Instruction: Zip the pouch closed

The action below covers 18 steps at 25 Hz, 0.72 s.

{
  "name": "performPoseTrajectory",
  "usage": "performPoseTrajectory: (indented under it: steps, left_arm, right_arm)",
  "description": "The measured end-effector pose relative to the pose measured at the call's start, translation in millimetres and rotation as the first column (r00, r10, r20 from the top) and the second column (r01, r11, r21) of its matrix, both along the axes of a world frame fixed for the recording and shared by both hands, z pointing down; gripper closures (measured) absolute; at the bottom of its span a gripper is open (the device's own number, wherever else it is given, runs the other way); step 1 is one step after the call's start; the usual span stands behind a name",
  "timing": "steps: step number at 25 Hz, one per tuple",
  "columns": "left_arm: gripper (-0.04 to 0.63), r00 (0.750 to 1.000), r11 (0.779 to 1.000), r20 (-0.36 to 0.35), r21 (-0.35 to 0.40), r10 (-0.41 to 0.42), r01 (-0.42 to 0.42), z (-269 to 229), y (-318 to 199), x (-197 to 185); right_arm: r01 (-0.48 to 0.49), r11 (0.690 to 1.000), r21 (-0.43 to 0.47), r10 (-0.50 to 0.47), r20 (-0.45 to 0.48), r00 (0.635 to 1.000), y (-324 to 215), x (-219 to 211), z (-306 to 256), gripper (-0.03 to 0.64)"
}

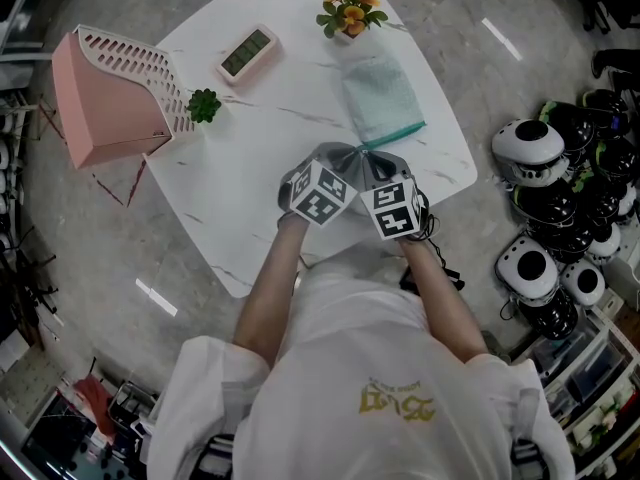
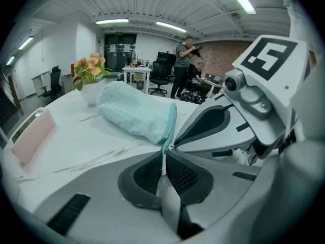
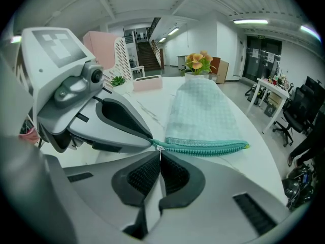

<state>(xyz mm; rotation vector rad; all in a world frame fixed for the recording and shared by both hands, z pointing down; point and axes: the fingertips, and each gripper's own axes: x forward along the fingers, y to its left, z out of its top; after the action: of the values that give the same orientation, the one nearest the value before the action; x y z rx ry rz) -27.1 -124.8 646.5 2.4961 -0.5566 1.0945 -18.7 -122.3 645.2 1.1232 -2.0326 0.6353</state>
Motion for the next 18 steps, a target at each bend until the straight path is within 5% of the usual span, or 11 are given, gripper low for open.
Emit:
performPoseTrajectory:
  steps: [18]
  left_arm:
    - [0.558, 0.999, 0.999, -0.012, -0.014, -0.03, 0.03, -5.9, 1.5, -6.4]
  right_arm:
    - [0.043, 0.999, 0.002, -0.043, -0.032, 0.999, -0.4, -0.9, -4.7, 0.601]
